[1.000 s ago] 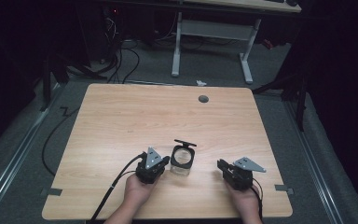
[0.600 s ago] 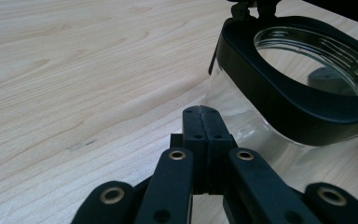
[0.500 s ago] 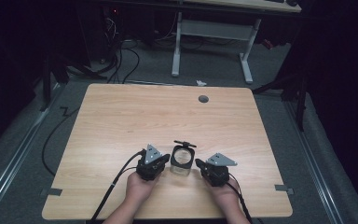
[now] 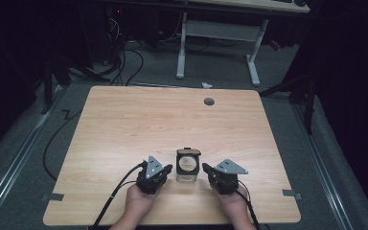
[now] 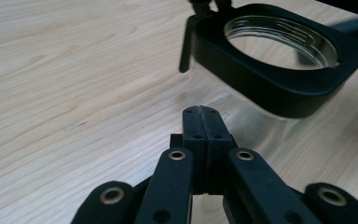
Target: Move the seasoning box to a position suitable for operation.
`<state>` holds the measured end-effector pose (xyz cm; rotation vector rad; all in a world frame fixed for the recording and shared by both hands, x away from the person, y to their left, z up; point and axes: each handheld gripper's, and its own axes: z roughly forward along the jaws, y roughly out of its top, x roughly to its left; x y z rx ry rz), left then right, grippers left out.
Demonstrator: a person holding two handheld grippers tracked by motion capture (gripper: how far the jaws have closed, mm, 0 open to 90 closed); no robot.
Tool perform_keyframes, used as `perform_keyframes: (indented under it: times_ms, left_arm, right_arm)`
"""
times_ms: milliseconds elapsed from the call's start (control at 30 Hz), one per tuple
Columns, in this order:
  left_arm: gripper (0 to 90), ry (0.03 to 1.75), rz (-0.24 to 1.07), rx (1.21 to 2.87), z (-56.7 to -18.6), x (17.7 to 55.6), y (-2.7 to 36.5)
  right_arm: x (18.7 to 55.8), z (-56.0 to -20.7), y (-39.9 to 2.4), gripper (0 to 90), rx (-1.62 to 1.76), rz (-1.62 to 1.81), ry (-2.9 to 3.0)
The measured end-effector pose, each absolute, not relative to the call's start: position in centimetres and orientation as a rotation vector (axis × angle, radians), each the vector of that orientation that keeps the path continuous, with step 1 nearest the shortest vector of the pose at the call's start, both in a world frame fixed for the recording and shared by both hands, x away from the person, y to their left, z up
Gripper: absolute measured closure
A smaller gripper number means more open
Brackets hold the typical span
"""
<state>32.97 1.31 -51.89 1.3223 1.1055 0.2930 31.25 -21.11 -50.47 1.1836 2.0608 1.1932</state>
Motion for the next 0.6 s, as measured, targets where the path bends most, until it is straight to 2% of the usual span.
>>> perform_keyframes:
  times_ms: [267,600]
  left_arm:
    - [89.0,1.127,0.365,1.282,-51.4,32.3,5.4]
    - [88.8,1.162,0.374,1.247,-51.8,31.9,7.7]
  right_arm:
    - [31.4,-46.3,-21.3,90.0,1.125,1.358,1.94]
    - [30.0,-48.9,-18.9,90.0,1.084,1.303,2.049]
